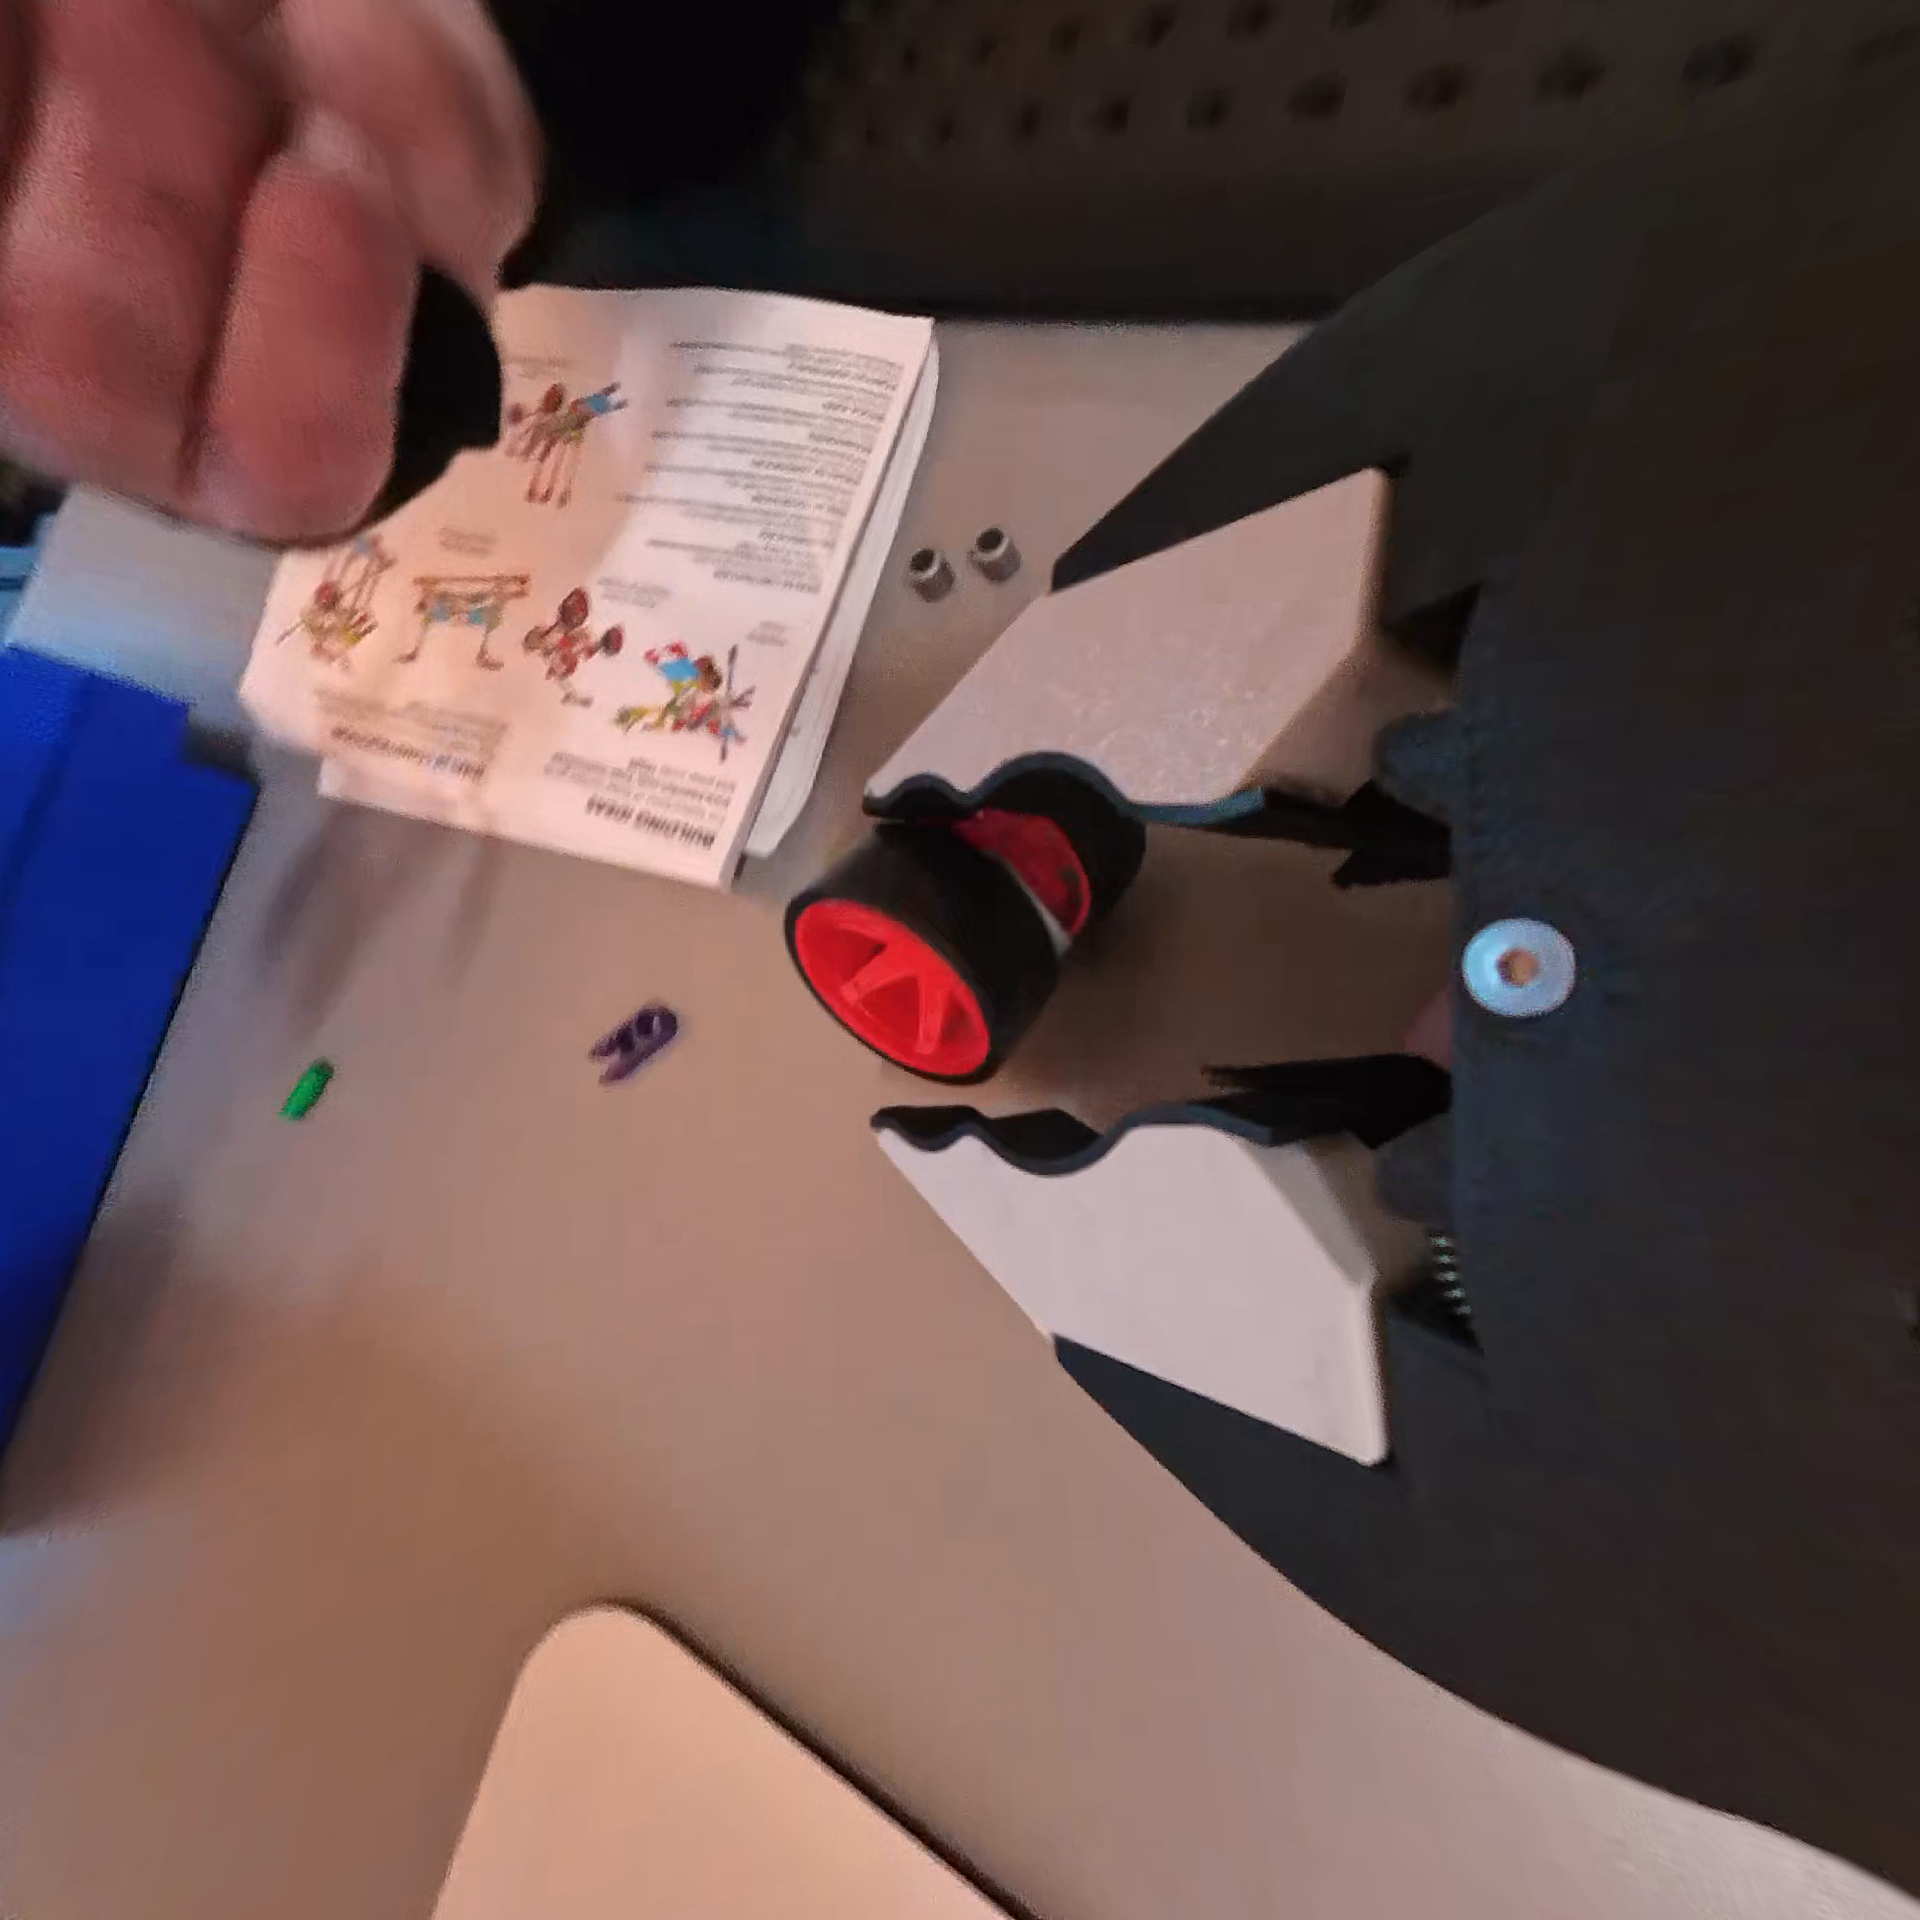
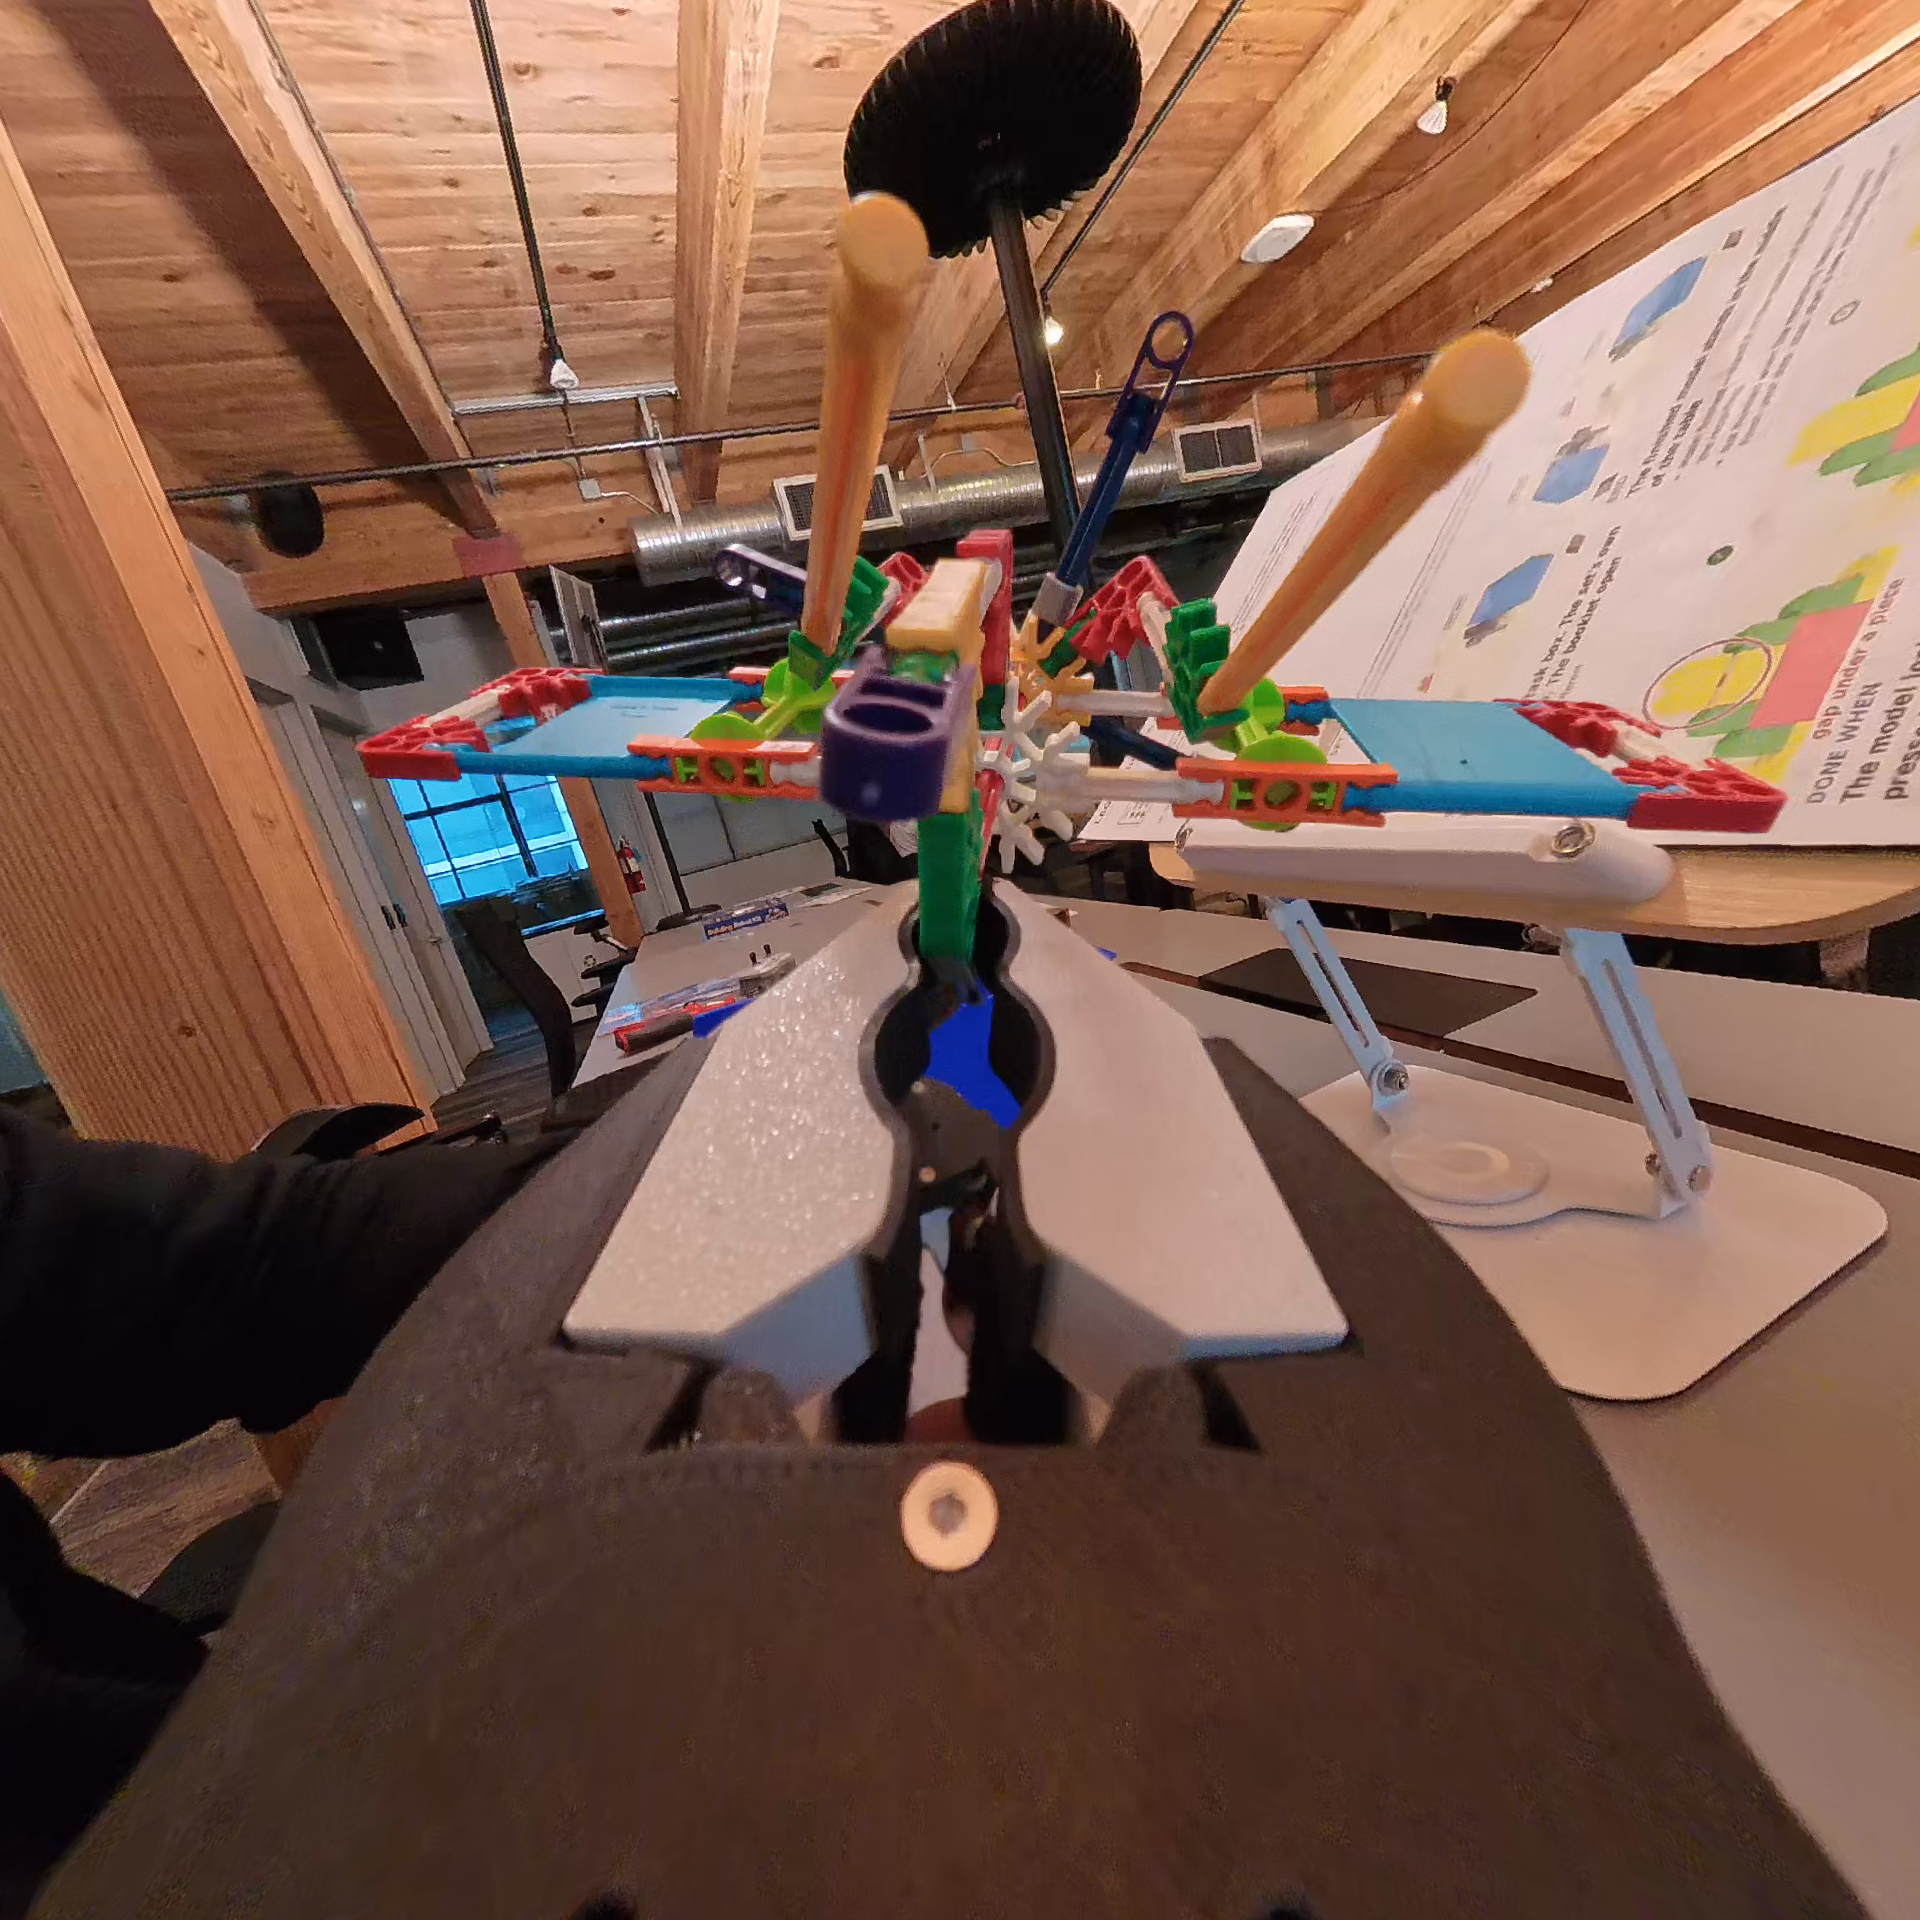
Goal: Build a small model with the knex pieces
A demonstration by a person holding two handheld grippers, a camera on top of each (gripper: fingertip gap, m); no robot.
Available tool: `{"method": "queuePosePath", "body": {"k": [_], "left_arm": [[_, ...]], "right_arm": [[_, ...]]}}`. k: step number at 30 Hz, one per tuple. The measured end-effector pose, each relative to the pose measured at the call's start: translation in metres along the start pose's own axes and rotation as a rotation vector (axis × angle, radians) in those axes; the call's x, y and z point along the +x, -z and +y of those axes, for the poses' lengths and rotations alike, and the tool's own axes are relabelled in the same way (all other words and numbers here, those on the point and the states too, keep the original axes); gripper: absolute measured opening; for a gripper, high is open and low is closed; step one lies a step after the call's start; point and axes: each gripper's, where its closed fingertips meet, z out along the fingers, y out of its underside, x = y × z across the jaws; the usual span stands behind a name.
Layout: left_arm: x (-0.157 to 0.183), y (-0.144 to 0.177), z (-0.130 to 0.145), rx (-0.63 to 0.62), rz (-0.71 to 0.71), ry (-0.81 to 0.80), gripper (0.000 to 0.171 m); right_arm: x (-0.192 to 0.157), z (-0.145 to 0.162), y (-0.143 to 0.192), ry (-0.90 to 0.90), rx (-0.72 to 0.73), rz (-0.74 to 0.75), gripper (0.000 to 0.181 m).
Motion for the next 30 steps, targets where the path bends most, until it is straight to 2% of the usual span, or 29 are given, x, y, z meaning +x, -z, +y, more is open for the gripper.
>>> {"method": "queuePosePath", "body": {"k": [1,4,7,9,10,14,16,19,21,23,25,28,30], "left_arm": [[-0.004,0.002,-0.001,0.008,0.002,0.018,0.053],[-0.006,0.014,-0.01,0.061,-0.002,-0.025,0.068],[0.003,0.019,-0.009,0.06,0.01,-0.175,0.077],[-0.008,0.015,-0.002,0.002,-0.089,-0.282,0.088],[-0.011,0.013,-0.003,0.01,-0.124,-0.32,0.084],[-0.026,0.006,0.012,-0.088,-0.241,-0.404,0.079],[-0.03,0.006,0.019,-0.126,-0.269,-0.378,0.077],[-0.016,0.013,0.008,-0.039,-0.187,-0.311,0.067],[-0.012,0.022,-0.002,0.023,-0.145,-0.244,0.074],[-0.02,0.031,-0.004,0.052,-0.167,-0.218,0.078],[-0.016,0.031,-0.002,0.056,-0.137,-0.225,0.067],[-0.007,0.012,0.011,-0.025,-0.145,-0.286,0.067],[0.002,-0.002,0.016,-0.049,-0.156,-0.347,0.059]], "right_arm": [[0.0,0.001,0.0,0.001,-0.004,0.0,0.002],[0.003,0.002,0.001,-0.004,-0.008,0.005,0.002],[0.006,0.005,0.002,-0.012,-0.026,0.009,0.002],[0.009,0.009,0.002,-0.014,-0.041,0.016,0.001],[0.01,0.011,0.003,-0.016,-0.047,0.021,0.001],[0.017,0.016,0.004,-0.019,-0.064,0.042,0.001],[0.019,0.02,0.003,-0.024,-0.073,0.046,0.002],[0.019,0.028,0.0,-0.031,-0.097,0.036,0.001],[0.019,0.033,-0.002,-0.033,-0.113,0.027,0.002],[0.019,0.036,-0.003,-0.032,-0.124,0.025,0.001],[0.021,0.038,-0.003,-0.034,-0.128,0.029,0.001],[0.025,0.037,0.0,-0.036,-0.127,0.039,0.001],[0.027,0.037,0.002,-0.038,-0.128,0.049,0.001]]}}
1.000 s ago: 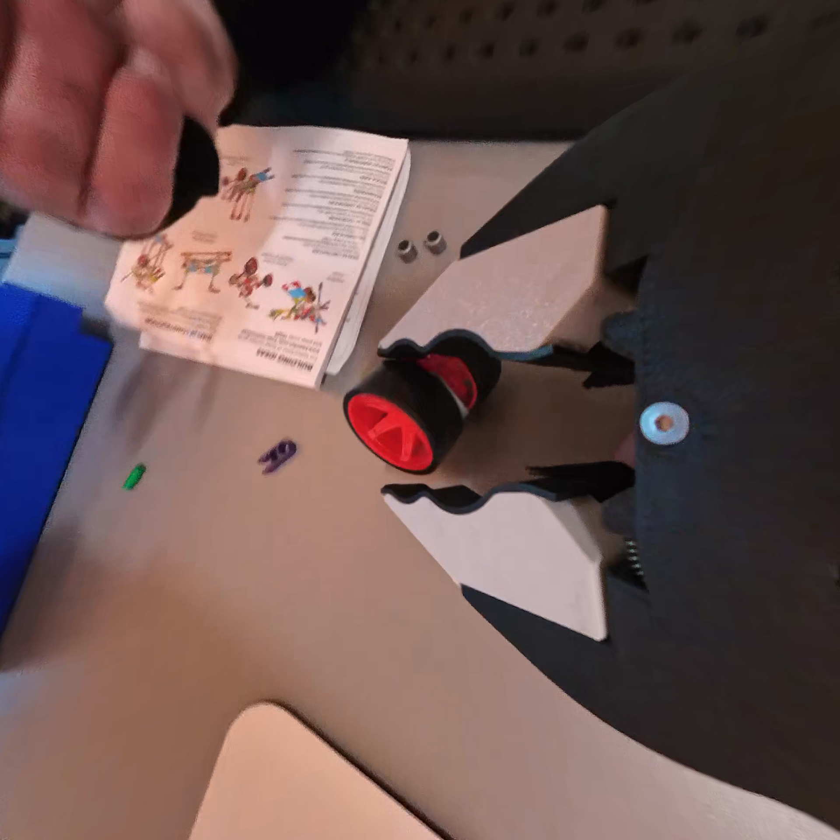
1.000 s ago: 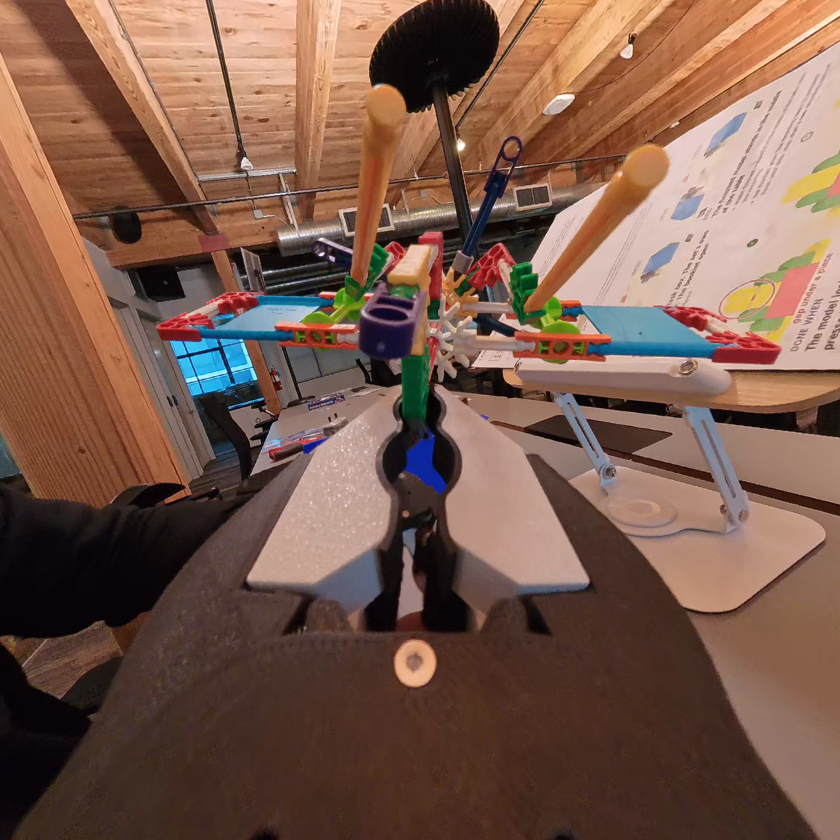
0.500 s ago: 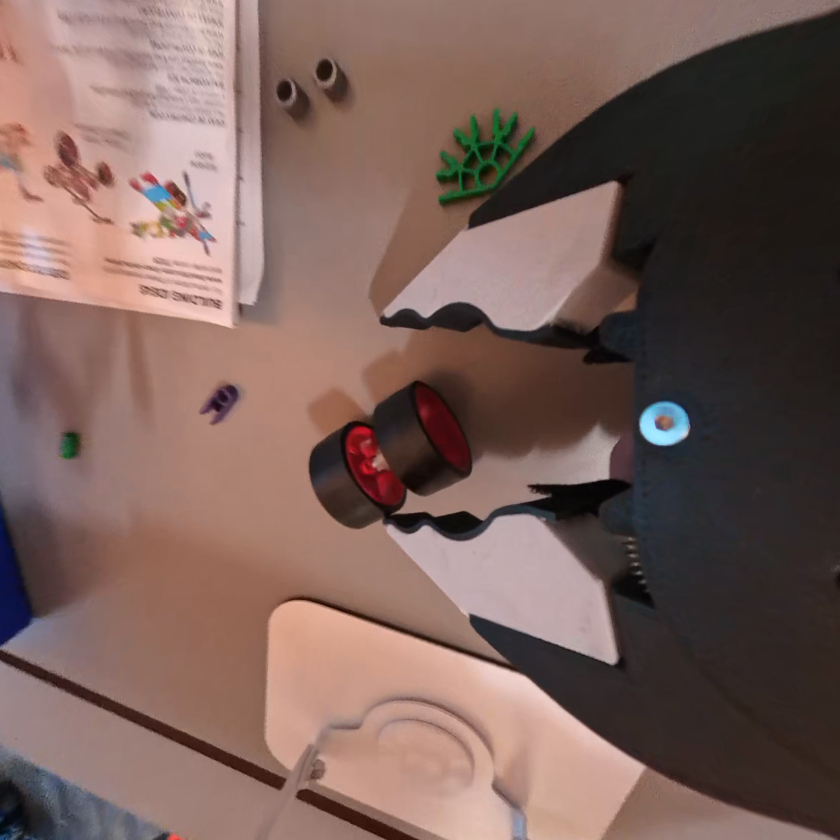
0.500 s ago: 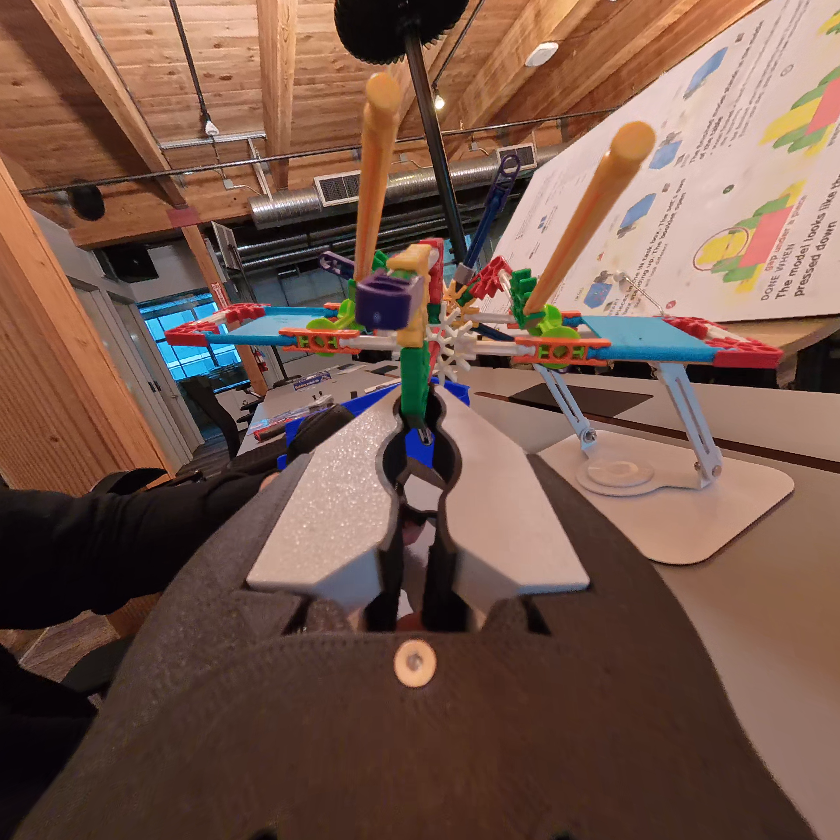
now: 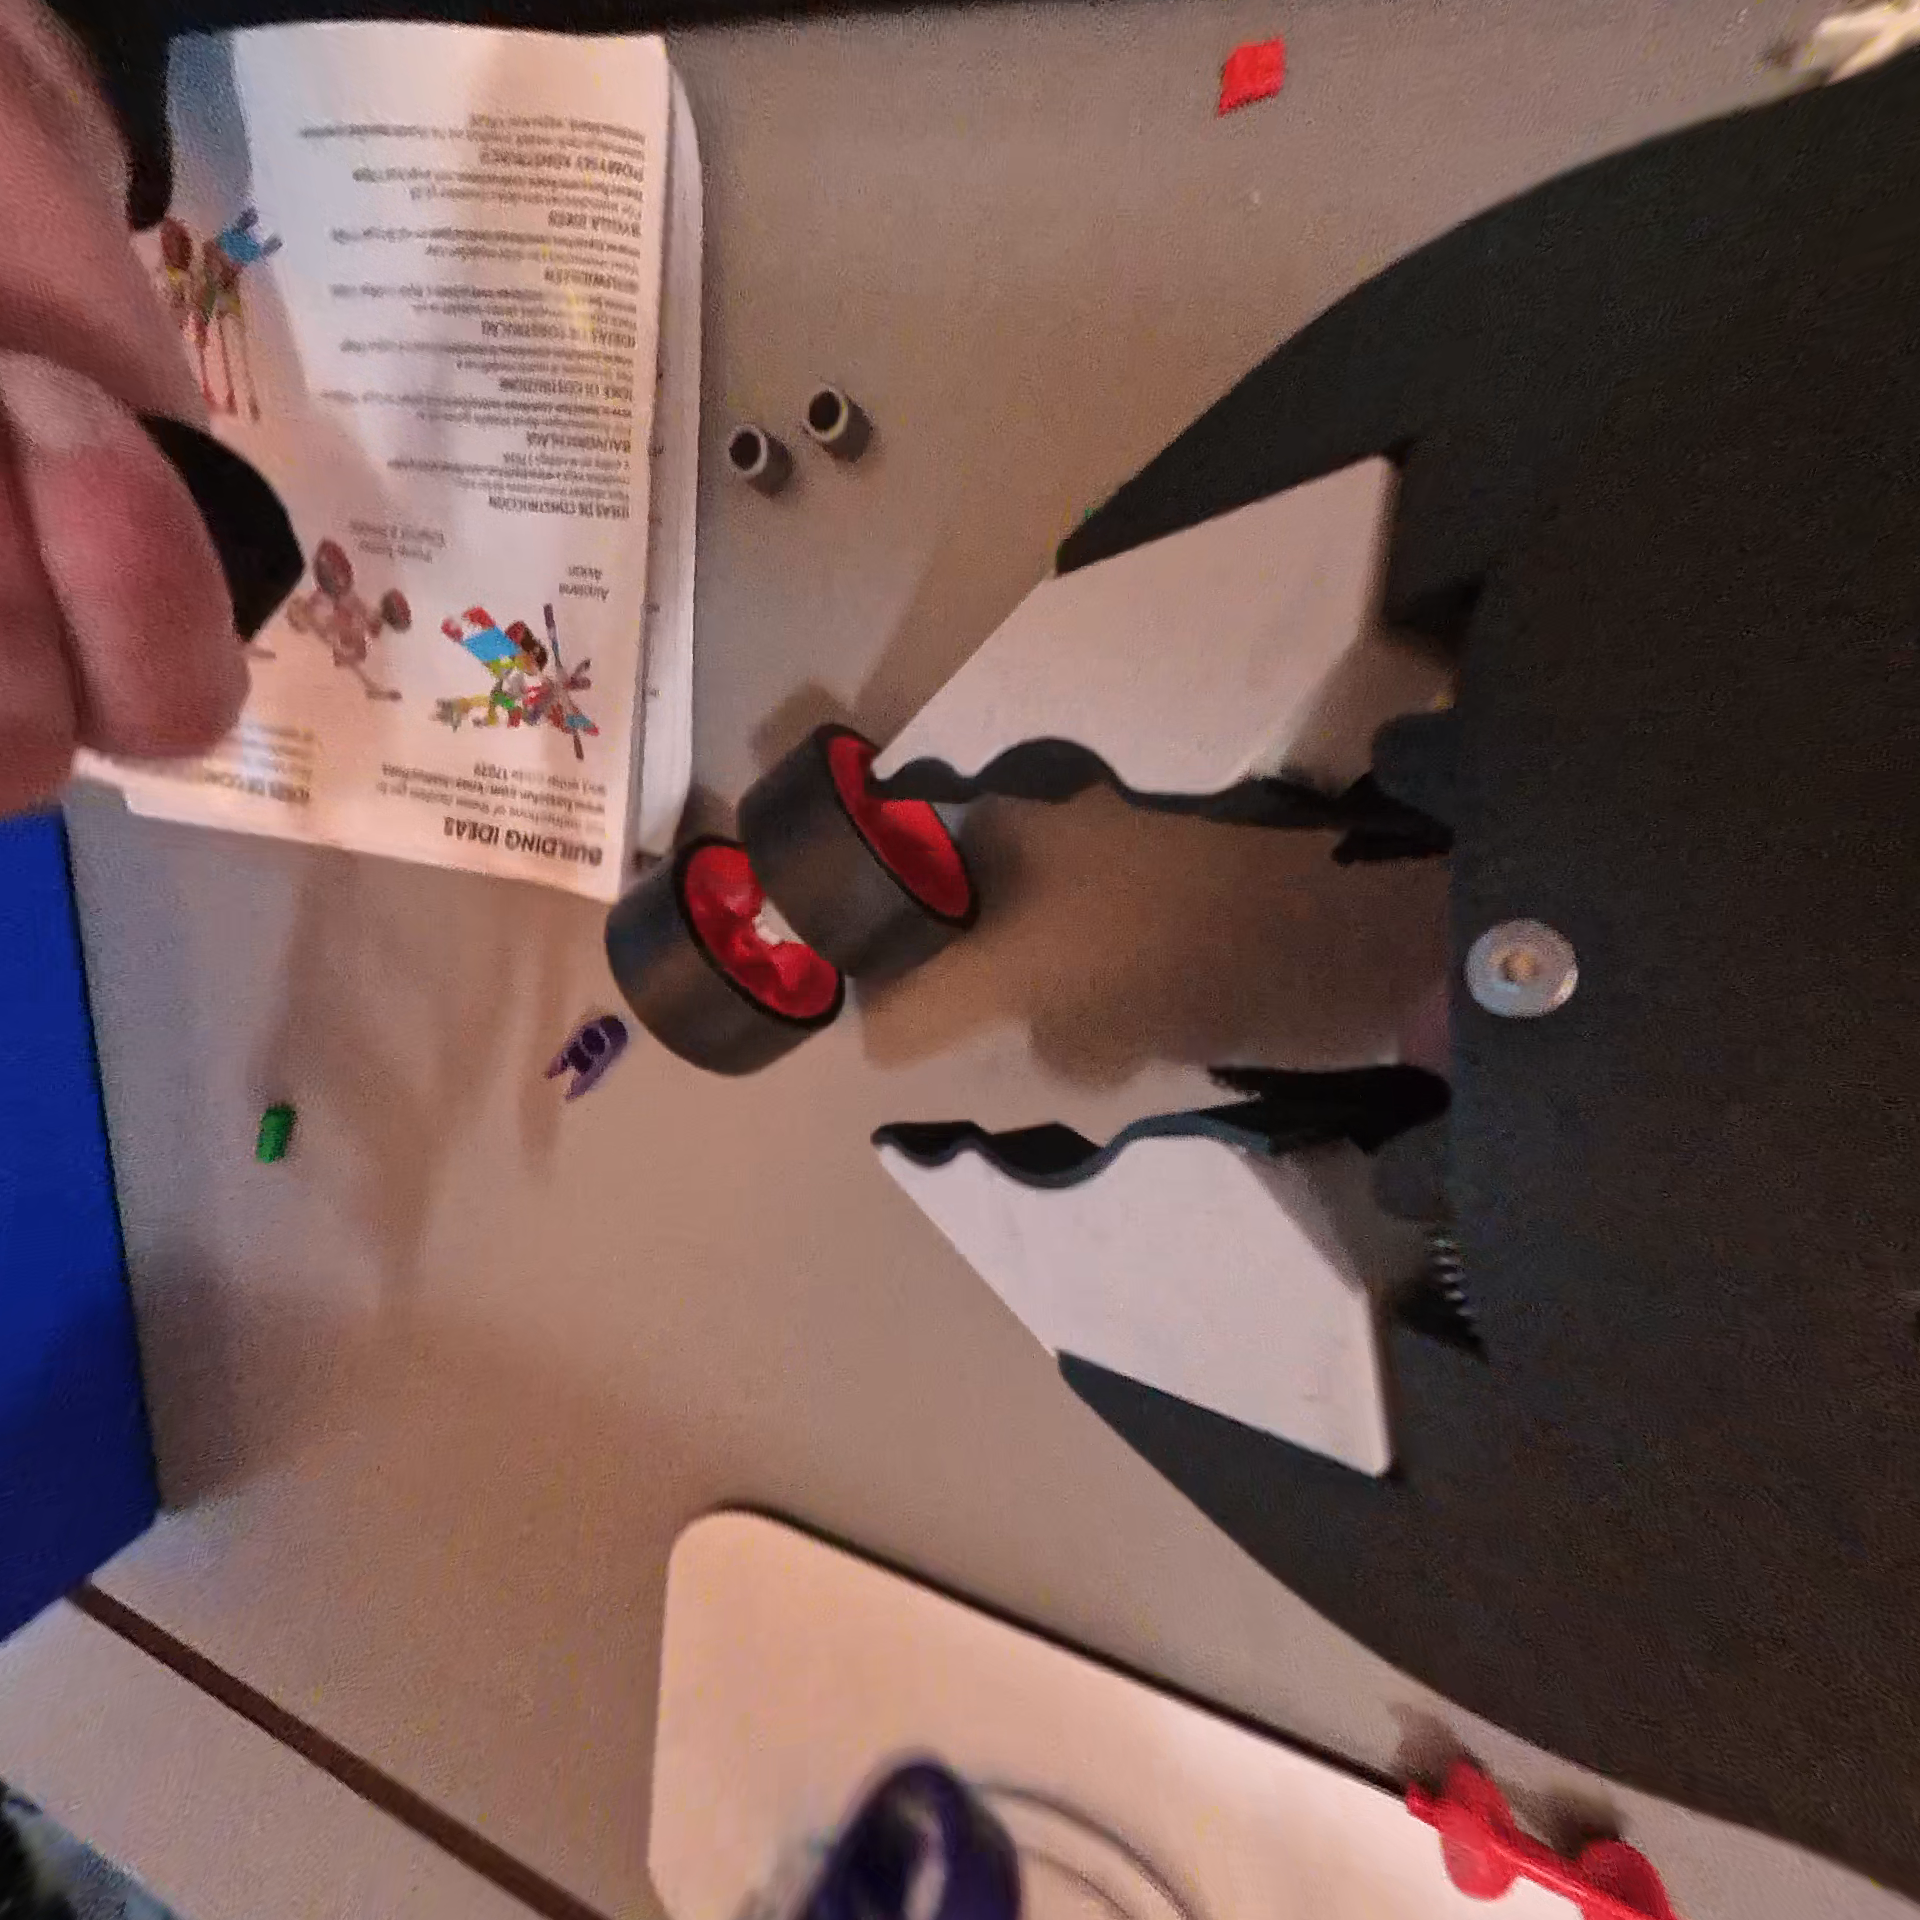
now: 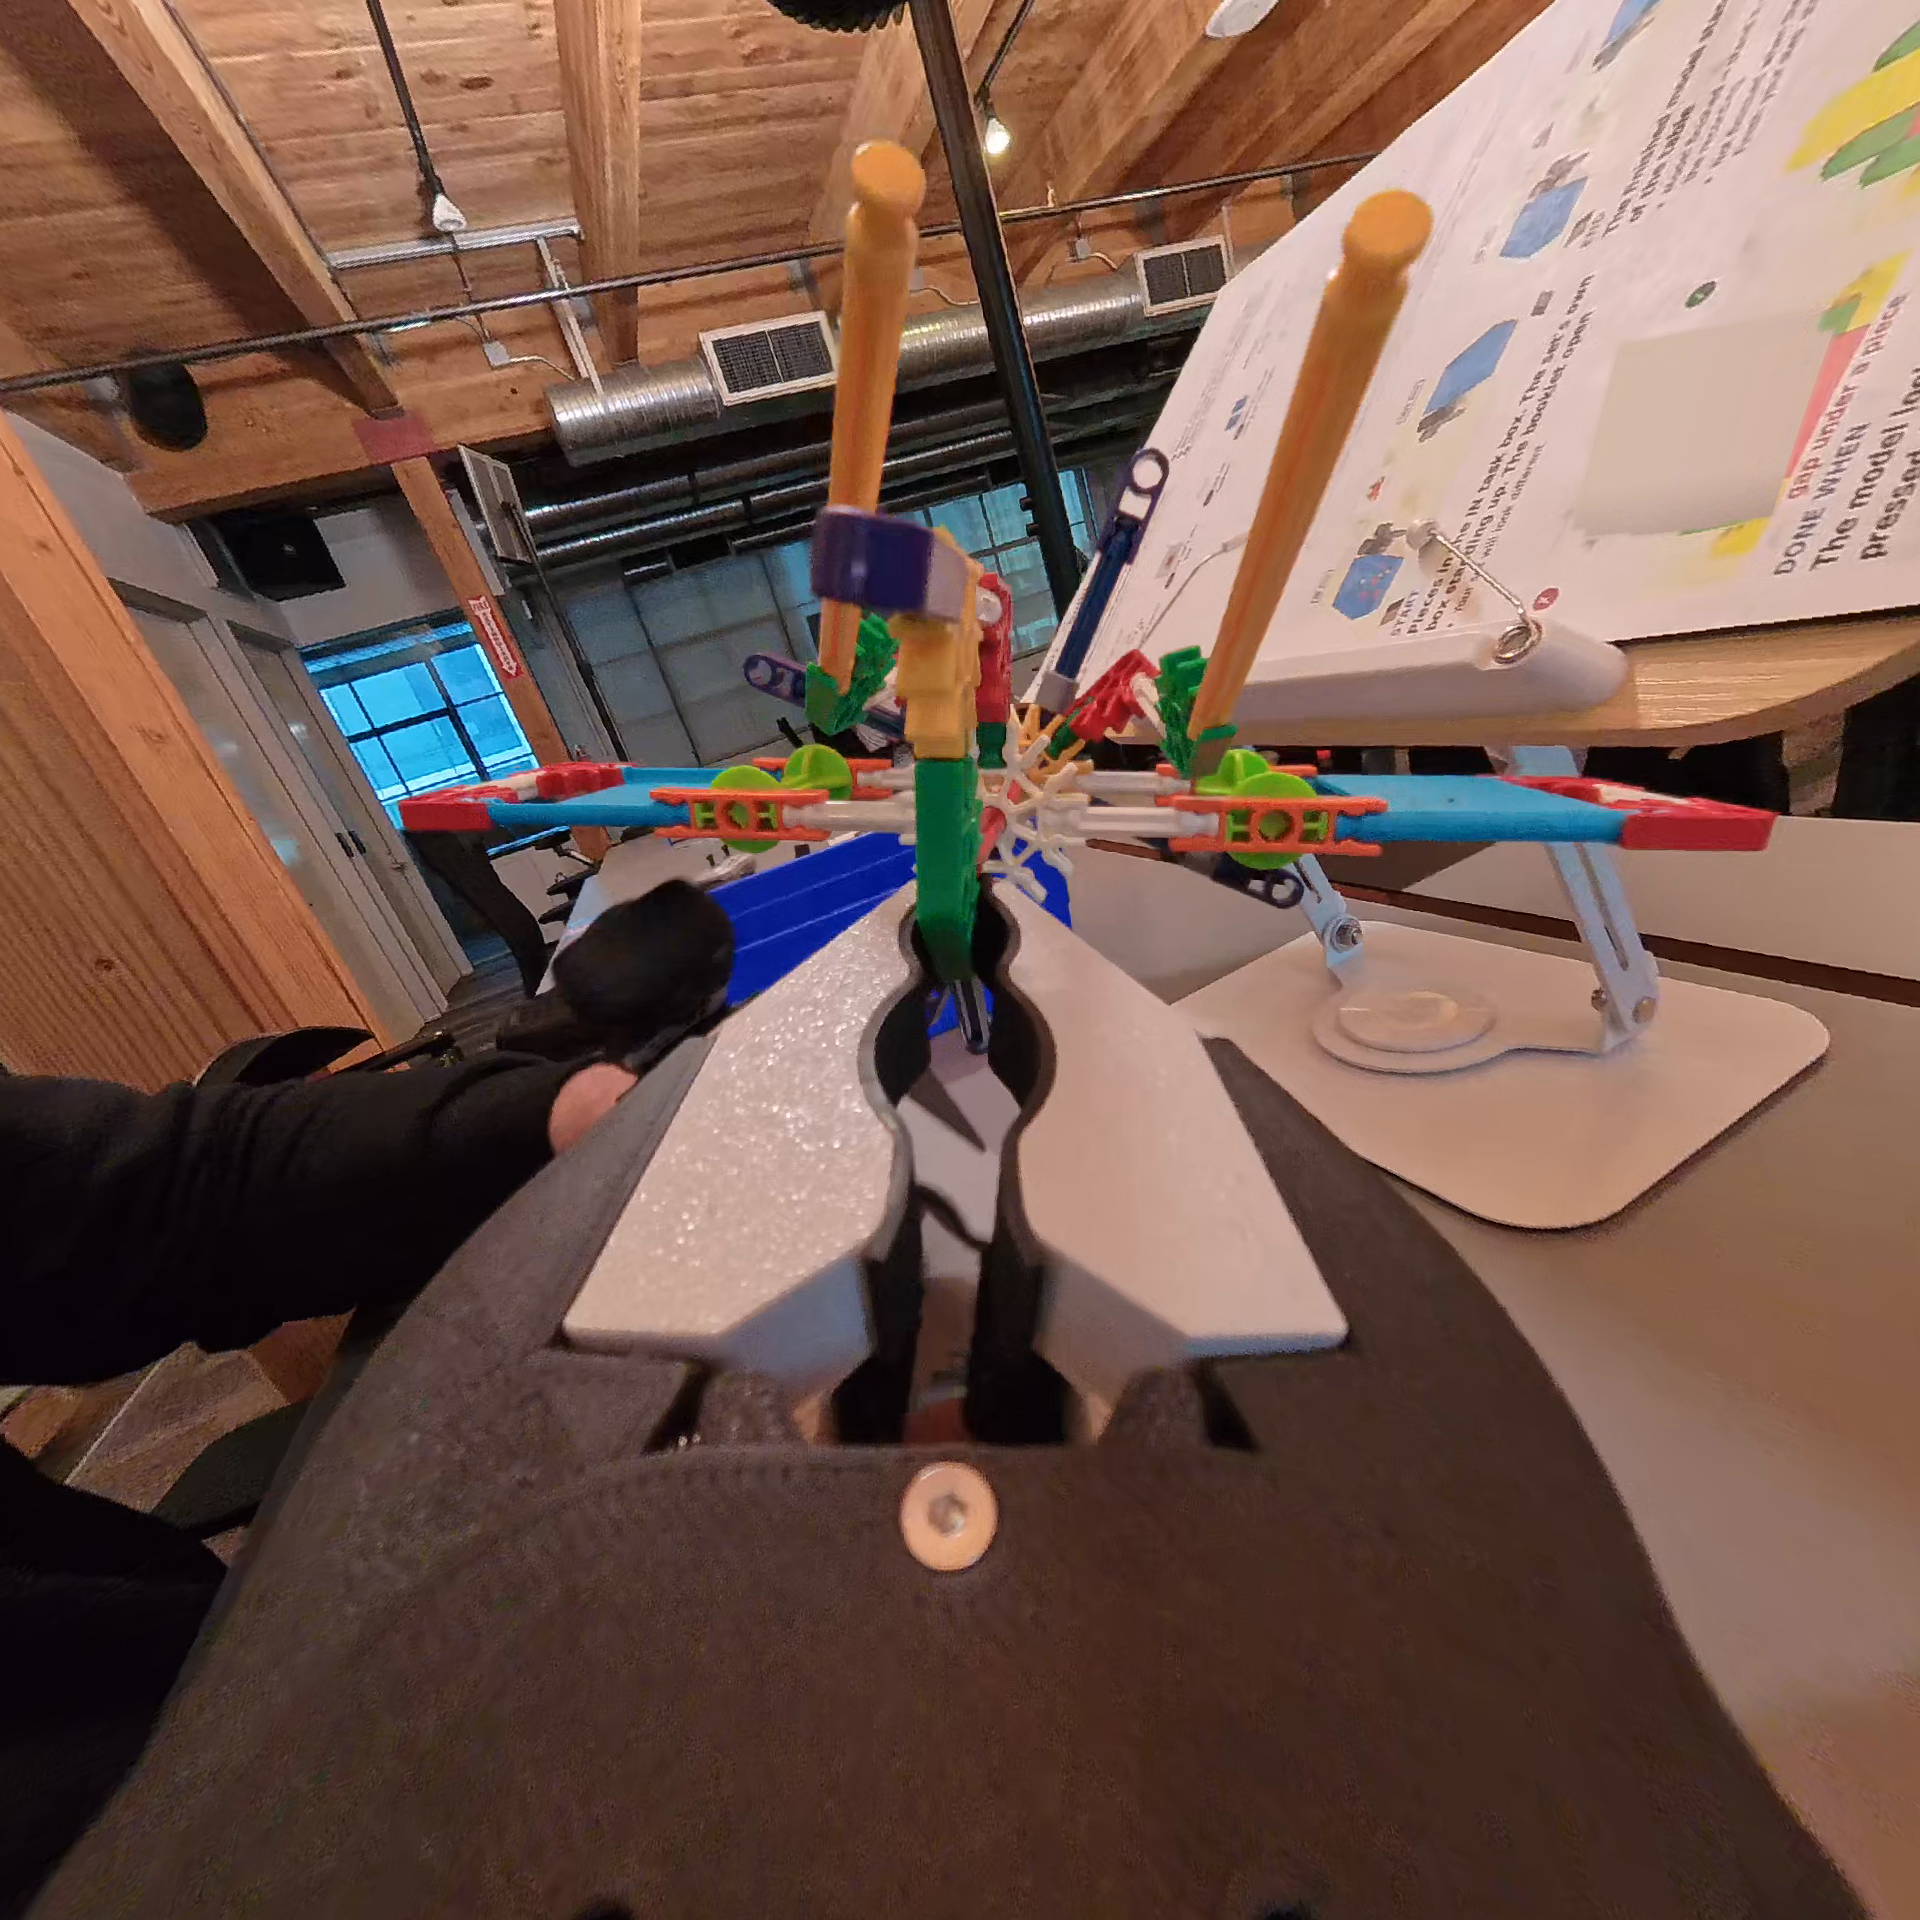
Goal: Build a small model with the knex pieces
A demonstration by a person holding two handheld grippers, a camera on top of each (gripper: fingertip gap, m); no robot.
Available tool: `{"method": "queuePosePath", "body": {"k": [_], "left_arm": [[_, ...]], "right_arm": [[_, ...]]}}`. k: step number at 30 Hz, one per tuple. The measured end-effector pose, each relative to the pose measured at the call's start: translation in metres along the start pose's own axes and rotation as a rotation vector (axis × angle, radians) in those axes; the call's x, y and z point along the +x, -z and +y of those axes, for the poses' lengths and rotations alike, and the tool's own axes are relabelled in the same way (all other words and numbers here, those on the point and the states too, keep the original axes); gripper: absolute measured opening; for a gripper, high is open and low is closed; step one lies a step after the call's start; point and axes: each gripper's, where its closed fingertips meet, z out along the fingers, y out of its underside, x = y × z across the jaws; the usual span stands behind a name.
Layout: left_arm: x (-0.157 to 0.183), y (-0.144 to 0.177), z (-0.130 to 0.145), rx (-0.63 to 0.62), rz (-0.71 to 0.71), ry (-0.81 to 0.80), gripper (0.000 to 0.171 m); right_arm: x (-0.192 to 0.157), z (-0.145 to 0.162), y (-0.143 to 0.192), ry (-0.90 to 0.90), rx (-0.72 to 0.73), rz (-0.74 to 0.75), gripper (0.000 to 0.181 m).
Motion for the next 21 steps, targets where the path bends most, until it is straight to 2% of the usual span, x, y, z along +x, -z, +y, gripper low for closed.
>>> {"method": "queuePosePath", "body": {"k": [1,2,3,4,9,10,14,15,16,19,21], "left_arm": [[0.008,-0.004,0.0,-0.01,0.017,-0.046,0.048],[0.009,-0.006,-0.005,0.004,-0.004,-0.082,0.045],[0.006,-0.007,-0.011,0.023,-0.035,-0.083,0.02],[0.007,-0.008,-0.015,0.034,-0.038,-0.083,0.011],[0.013,-0.01,-0.017,0.035,-0.043,-0.147,0.009],[0.01,-0.008,-0.018,0.042,-0.059,-0.147,0.013],[0.001,0.007,-0.024,0.1,-0.052,-0.052,0.054],[0.0,0.011,-0.025,0.12,-0.045,-0.019,0.059],[-0.001,0.015,-0.025,0.133,-0.028,0.019,0.063],[0.003,0.034,-0.029,0.19,0.012,0.054,0.06],[-0.001,0.047,-0.029,0.221,-0.012,0.083,0.063]], "right_arm": [[0.001,0.0,0.001,0.0,-0.001,0.003,0.001],[0.001,0.001,0.001,0.0,-0.002,0.005,0.001],[0.001,0.001,0.002,0.0,-0.005,0.006,0.001],[0.002,0.002,0.002,0.0,-0.008,0.006,0.001],[0.003,0.007,0.001,0.0,-0.033,0.004,0.002],[0.003,0.007,0.002,-0.002,-0.033,0.003,0.001],[0.005,0.006,0.008,-0.014,-0.024,0.005,0.001],[0.006,0.006,0.009,-0.019,-0.024,0.004,0.001],[0.007,0.006,0.01,-0.019,-0.022,0.008,0.001],[0.006,0.003,0.012,-0.03,-0.003,0.001,0.001],[0.006,0.001,0.013,-0.023,0.001,0.001,0.001]]}}
